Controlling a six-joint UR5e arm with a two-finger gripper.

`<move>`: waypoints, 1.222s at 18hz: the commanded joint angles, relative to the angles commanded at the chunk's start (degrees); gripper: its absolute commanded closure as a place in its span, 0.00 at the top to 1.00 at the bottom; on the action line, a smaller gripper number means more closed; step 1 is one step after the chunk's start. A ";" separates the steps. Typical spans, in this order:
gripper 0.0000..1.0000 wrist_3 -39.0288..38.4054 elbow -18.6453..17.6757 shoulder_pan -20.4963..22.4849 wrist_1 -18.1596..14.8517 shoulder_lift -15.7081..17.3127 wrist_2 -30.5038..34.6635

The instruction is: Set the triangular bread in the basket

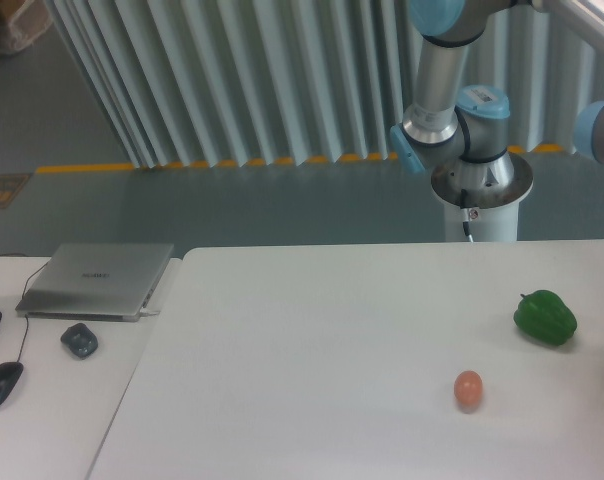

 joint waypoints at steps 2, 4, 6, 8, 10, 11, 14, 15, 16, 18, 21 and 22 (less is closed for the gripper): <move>0.00 -0.61 -1.31 -0.35 0.53 -0.70 0.26; 0.00 -2.02 -1.58 -1.22 0.62 -1.06 0.35; 0.72 -1.50 -2.02 -1.32 1.14 -1.06 0.09; 1.00 -1.41 -2.46 -1.32 1.67 -0.80 -1.13; 1.00 -1.32 -2.64 -1.06 0.36 -0.45 -4.64; 1.00 -1.32 -2.46 -1.05 -1.56 -0.27 -5.18; 1.00 3.94 1.04 -0.88 -9.29 -0.62 -4.57; 1.00 4.48 2.27 -0.70 -11.93 -0.71 -4.57; 1.00 4.74 3.07 -0.53 -13.43 -0.62 -4.74; 1.00 4.92 4.65 -0.44 -13.88 -0.09 -4.83; 1.00 5.10 5.18 -0.35 -13.97 -0.35 -5.45; 1.00 5.10 5.01 -0.35 -13.97 -0.53 -5.45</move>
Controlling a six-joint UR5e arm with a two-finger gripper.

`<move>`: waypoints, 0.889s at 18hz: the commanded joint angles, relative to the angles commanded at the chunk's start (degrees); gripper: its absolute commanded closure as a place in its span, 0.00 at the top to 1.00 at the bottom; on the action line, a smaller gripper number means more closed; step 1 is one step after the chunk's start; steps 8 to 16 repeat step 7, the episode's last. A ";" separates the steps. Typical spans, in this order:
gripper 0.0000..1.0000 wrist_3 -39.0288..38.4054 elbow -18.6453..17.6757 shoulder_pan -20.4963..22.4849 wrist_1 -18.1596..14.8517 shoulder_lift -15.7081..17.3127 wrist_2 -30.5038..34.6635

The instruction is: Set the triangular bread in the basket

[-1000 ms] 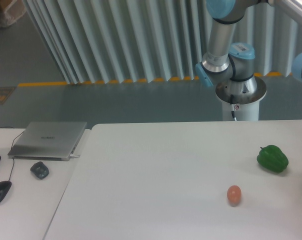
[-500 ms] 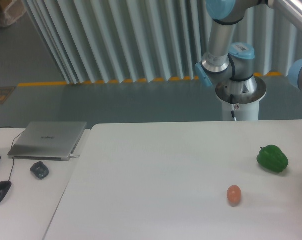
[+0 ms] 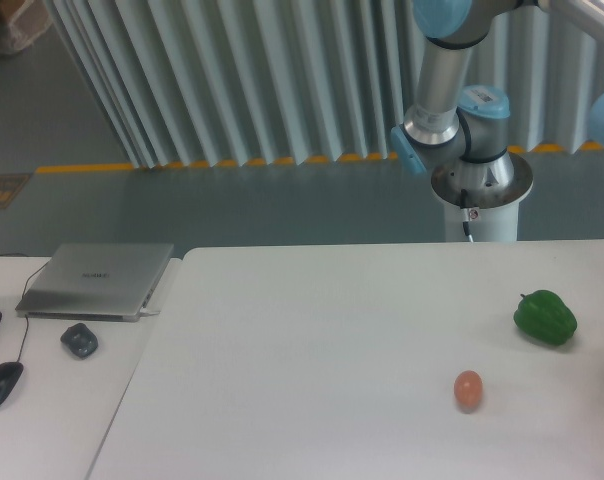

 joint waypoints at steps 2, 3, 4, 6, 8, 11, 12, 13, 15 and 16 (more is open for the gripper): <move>1.00 0.09 -0.53 0.00 0.17 -0.26 -0.17; 1.00 0.09 -0.62 0.00 0.26 -0.35 -0.61; 1.00 0.09 -0.62 -0.09 0.26 -0.35 -0.62; 1.00 0.09 -0.62 0.00 0.26 -0.44 -0.70; 1.00 0.09 -0.62 0.00 0.18 -0.44 -0.70; 1.00 0.09 -0.62 0.00 0.18 -0.44 -0.70; 1.00 0.09 -0.62 0.00 0.18 -0.44 -0.70; 1.00 0.09 -0.62 0.00 0.18 -0.44 -0.70; 1.00 0.09 -0.62 0.00 0.18 -0.44 -0.70; 1.00 0.09 -0.62 0.00 0.18 -0.44 -0.70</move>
